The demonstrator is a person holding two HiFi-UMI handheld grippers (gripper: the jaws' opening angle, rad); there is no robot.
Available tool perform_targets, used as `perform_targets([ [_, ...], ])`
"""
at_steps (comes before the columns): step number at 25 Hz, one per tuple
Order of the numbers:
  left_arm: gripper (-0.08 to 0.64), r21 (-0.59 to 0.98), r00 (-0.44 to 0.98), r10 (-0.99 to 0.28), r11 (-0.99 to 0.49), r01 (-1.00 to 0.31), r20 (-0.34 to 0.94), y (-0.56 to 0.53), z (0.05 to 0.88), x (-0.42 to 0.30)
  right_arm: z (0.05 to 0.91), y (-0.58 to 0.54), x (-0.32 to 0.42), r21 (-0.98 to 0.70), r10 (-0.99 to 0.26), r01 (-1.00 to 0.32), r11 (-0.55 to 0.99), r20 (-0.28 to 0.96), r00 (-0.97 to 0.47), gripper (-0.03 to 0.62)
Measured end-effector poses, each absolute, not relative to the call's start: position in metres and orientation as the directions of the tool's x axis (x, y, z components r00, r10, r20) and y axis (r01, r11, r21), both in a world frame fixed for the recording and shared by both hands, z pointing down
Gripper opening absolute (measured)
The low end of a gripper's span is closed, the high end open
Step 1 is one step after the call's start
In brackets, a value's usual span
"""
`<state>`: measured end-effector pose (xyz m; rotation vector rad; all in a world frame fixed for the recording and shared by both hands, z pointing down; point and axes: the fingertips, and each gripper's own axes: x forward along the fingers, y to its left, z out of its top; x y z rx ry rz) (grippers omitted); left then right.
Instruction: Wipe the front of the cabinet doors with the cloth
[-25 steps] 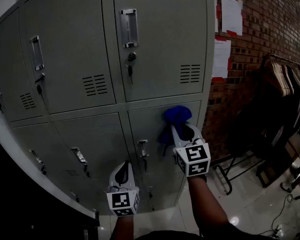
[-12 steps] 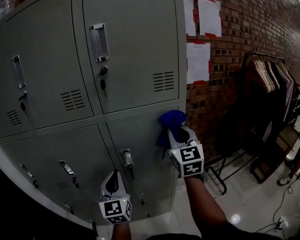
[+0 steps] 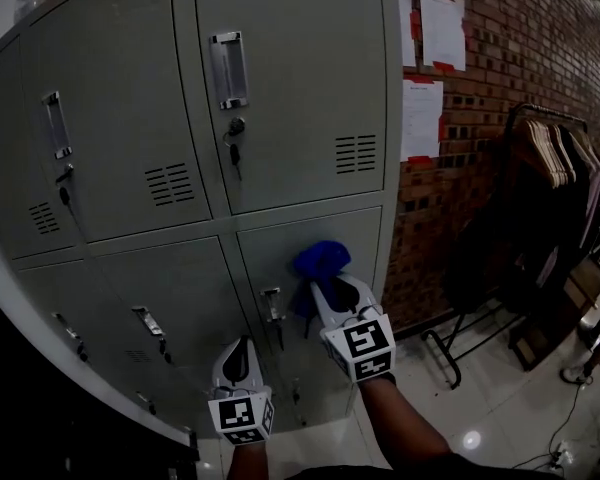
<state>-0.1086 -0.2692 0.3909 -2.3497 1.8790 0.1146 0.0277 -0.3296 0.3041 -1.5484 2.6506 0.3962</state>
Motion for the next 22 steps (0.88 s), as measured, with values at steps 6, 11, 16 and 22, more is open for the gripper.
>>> perform_targets([
  [6, 0.017, -0.067, 0.228, -0.964, -0.221, -0.973, -0.137, -0.261, 0.392, -0.118, 0.314, -0.327, -0.033, 0.212, -0.807, -0.814, 0.541, -0.141, -0.573, 0.071],
  [11, 0.017, -0.066, 0.197, -0.970, -0.189, -0.980, -0.143, -0.253, 0.390, -0.142, 0.321, -0.328, -0.067, 0.212, -0.782, -0.782, 0.586, -0.105, -0.615, 0.071],
  [16, 0.017, -0.059, 0.175, -0.974, -0.168, -0.984, -0.141, -0.249, 0.389, -0.159, 0.328, -0.337, -0.071, 0.195, -0.792, -0.791, 0.580, -0.093, -0.604, 0.071],
  [22, 0.017, -0.055, 0.176, -0.976, -0.170, -0.984, -0.124, -0.251, 0.396, -0.163, 0.328, -0.341, -0.047, 0.178, -0.829, -0.828, 0.531, -0.095, -0.552, 0.071],
])
